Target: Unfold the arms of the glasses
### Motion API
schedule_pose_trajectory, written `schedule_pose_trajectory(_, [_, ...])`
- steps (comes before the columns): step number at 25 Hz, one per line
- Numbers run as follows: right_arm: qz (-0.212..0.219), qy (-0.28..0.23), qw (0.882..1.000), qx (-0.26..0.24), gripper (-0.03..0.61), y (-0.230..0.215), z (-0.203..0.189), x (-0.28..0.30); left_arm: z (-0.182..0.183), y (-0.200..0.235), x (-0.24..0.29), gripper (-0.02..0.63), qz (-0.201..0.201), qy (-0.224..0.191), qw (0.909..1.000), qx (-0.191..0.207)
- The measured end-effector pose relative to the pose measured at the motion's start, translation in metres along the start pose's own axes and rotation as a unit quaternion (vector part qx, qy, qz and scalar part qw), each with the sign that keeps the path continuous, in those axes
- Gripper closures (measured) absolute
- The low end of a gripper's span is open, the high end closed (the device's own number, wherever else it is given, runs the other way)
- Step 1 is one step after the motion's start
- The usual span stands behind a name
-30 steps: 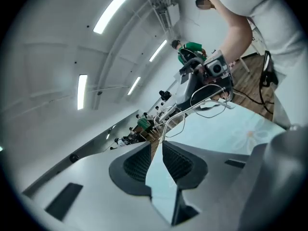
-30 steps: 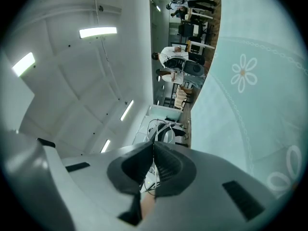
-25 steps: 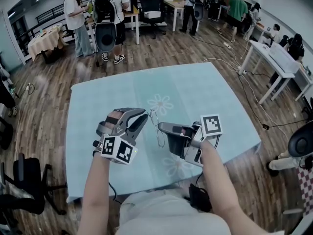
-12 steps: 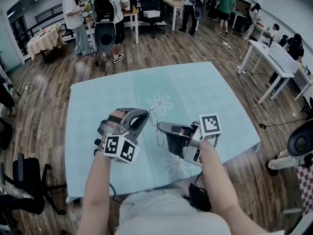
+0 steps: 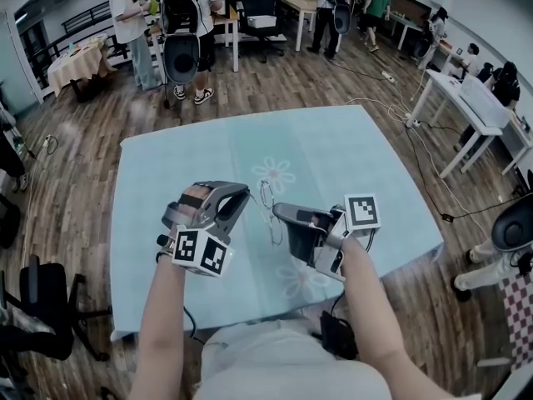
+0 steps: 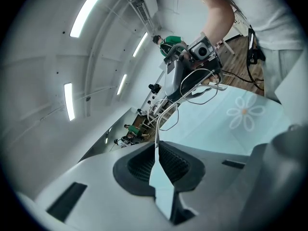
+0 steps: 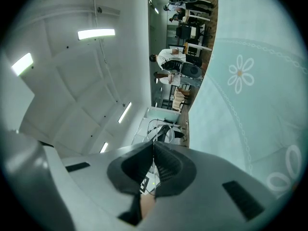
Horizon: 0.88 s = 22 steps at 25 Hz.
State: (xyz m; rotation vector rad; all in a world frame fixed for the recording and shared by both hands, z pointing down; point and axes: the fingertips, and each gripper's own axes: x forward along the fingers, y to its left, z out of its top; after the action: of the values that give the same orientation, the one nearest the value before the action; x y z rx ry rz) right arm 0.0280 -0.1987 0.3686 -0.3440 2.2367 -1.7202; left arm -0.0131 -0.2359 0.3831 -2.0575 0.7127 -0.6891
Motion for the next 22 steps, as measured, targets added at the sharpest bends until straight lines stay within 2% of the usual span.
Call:
schedule_pose_trajectory(14, [-0.016,-0.022,1.000,0.006,0.567,-0.009,0.003,-0.003,-0.016,-0.005,-0.028,0.581,0.029,0.021,0.9989,-0.029])
schedule_pose_trajectory(22, [-0.035,-0.040,0.999,-0.008,0.567,-0.011,0.005,-0.003,-0.023,-0.011,-0.046,0.581,0.047,0.038,0.9974,-0.041])
